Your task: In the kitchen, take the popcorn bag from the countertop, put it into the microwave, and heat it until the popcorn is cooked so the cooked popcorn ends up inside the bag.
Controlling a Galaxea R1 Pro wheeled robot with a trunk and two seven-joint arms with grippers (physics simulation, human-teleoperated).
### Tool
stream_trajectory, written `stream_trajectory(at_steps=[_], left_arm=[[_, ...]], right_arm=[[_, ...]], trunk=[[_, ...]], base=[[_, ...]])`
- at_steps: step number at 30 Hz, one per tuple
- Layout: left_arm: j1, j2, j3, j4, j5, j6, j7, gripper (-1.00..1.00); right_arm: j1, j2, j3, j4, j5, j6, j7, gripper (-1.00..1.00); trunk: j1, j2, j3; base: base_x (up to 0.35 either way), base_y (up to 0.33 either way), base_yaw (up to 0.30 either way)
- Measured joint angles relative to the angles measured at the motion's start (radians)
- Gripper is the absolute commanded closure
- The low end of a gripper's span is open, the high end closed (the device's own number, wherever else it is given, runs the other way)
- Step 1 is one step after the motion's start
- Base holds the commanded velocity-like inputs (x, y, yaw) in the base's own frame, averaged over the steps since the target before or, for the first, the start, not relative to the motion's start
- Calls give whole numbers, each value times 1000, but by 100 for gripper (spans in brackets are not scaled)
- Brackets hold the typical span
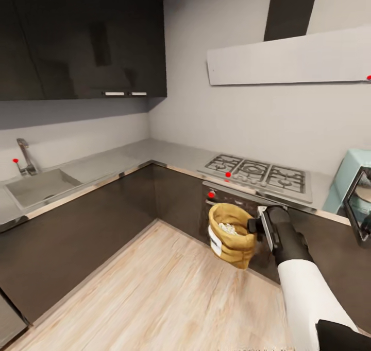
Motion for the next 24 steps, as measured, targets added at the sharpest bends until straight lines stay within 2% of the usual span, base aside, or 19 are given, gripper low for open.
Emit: stream_trajectory(at_steps=[9,15,24], left_arm=[[0,0,-1,0,-2,0,-1,-100],[0,0,-2,0,-4,0,-2,-100],[0,-2,-8,2,-12,0,-3,-100]], right_arm=[[0,-14,-2,-5,-2,0,1,100],[0,-37,-30,-7,-1,0,1,100],[0,-41,-30,-6,10,0,2,100]], trunk=[[0,0,1],[0,0,1],[0,0,1]], base=[[0,0,-294],[0,0,-294],[0,0,-294]])
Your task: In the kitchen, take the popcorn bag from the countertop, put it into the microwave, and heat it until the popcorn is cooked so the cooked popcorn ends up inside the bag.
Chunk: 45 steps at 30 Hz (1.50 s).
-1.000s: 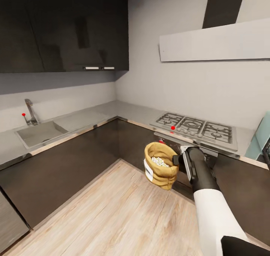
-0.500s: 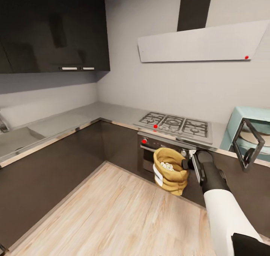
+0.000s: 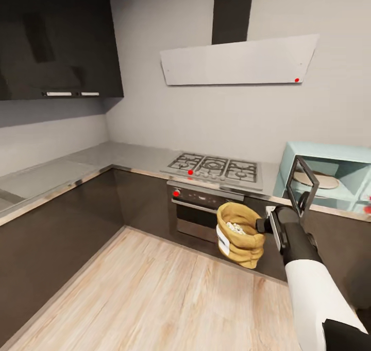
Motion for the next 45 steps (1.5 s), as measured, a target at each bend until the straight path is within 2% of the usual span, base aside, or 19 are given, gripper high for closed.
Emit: stream_trajectory(at_steps=[10,25,36,39,45], left_arm=[[0,-3,1,-1,-1,-1,0,-100],[0,-7,2,0,-4,0,3,-100],[0,-5,2,0,0,0,3,-100],[0,-5,2,0,0,0,3,-100],[0,-5,2,0,2,0,3,-100]], right_arm=[[0,0,0,0,1,0,0,100],[0,0,0,8,1,0,-2,100],[0,-1,-1,7,0,0,-11,100],[-1,-23,0,7,2,0,-9,100],[-1,-35,0,7,1,0,-8,100]], trunk=[[1,0,0],[1,0,0],[0,0,0],[0,0,0],[0,0,0]], base=[[-113,0,-271],[-334,-9,-5],[-18,-6,-209],[0,0,-278],[0,0,-279]])
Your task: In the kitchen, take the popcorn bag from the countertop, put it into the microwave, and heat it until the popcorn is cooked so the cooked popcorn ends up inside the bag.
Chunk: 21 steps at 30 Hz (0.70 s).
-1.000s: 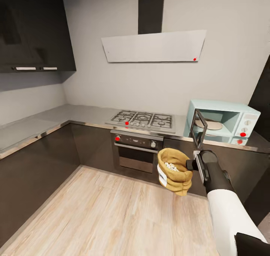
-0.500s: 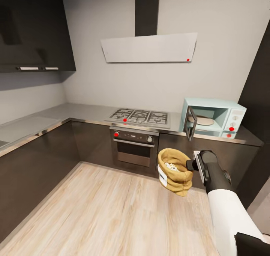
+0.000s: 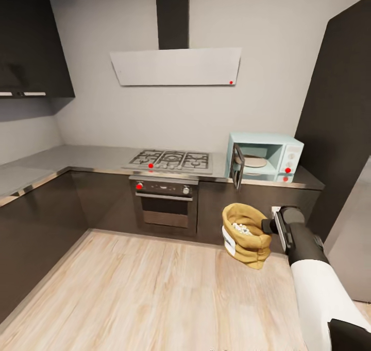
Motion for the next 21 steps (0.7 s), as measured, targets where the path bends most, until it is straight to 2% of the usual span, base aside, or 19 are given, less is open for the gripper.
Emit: stream_trajectory(at_steps=[4,21], left_arm=[[0,0,-1,0,-1,-1,0,-100],[0,-2,0,-1,-3,-1,0,-100]], right_arm=[[0,-10,0,0,-1,0,1,100],[0,-11,0,0,0,0,1,100]], trunk=[[0,0,0],[0,0,0]], base=[[0,0,-279],[0,-8,-279]])
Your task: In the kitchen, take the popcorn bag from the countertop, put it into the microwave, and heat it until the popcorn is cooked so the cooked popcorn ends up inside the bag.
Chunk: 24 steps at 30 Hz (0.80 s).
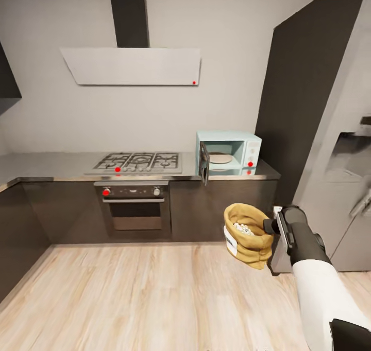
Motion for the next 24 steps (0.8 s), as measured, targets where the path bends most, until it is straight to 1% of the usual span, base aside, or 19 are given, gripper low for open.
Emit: stream_trajectory(at_steps=[6,8,12,24], left_arm=[[0,0,-2,0,-3,2,0,-100],[0,0,-2,0,-4,2,0,-100],[0,0,-3,0,-5,2,0,-100],[0,2,-4,0,-4,6,0,-100]], right_arm=[[0,0,0,0,0,0,0,100],[0,0,1,0,2,0,0,100],[0,1,1,0,2,0,-1,100],[0,3,6,-6,2,0,0,100]], trunk=[[0,0,0],[0,0,0],[0,0,0],[0,0,0]], base=[[52,-249,-278],[123,-275,-168],[188,-240,-28],[244,-202,-1]])
